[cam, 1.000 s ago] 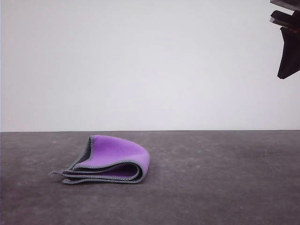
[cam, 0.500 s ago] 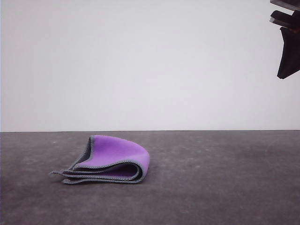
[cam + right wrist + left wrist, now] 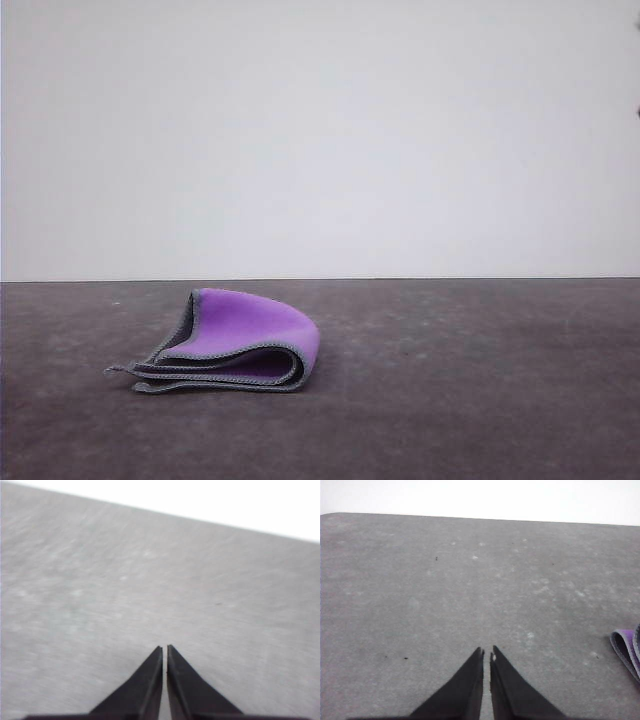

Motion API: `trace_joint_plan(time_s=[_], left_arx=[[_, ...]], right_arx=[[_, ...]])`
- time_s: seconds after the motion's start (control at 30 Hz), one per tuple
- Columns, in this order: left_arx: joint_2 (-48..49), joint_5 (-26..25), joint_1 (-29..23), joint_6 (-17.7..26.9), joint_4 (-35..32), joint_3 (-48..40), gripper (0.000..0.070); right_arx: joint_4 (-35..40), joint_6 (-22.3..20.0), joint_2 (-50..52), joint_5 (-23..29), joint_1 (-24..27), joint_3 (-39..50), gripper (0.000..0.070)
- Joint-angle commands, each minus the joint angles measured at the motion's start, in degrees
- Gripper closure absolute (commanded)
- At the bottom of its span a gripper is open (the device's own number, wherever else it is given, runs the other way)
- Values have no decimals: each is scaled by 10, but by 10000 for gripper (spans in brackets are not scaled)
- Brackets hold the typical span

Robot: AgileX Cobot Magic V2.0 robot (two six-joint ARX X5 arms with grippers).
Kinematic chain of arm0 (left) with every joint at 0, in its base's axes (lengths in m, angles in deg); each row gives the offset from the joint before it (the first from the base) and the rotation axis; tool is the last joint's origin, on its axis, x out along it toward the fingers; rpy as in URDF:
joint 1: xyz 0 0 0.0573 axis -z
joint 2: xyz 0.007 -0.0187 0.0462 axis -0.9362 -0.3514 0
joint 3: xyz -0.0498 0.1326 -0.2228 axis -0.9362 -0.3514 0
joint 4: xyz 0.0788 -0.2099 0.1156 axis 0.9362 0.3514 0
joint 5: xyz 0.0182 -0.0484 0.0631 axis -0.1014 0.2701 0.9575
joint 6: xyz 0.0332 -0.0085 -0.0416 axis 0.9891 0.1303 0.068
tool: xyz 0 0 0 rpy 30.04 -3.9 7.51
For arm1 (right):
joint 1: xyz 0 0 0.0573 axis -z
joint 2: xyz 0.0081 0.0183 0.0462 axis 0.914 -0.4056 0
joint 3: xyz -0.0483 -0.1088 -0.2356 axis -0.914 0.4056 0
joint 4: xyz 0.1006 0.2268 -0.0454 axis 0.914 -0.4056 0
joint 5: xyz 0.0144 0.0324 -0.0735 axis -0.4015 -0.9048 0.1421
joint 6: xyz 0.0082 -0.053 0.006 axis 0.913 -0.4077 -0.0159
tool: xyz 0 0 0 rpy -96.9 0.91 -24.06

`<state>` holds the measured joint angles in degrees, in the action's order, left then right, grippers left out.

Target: Fold clothes

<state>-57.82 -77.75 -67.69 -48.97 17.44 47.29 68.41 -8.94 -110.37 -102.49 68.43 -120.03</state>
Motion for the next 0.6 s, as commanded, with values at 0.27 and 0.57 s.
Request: trace_joint_plan(time_s=[0.27,0.57], left_arx=[[1,1,0,-1,11,-7,685],[1,1,0,0,11,-7,685]], right_arx=[[31,33,304,45,1,238,690],[-9,33,437,75,1,315,690]])
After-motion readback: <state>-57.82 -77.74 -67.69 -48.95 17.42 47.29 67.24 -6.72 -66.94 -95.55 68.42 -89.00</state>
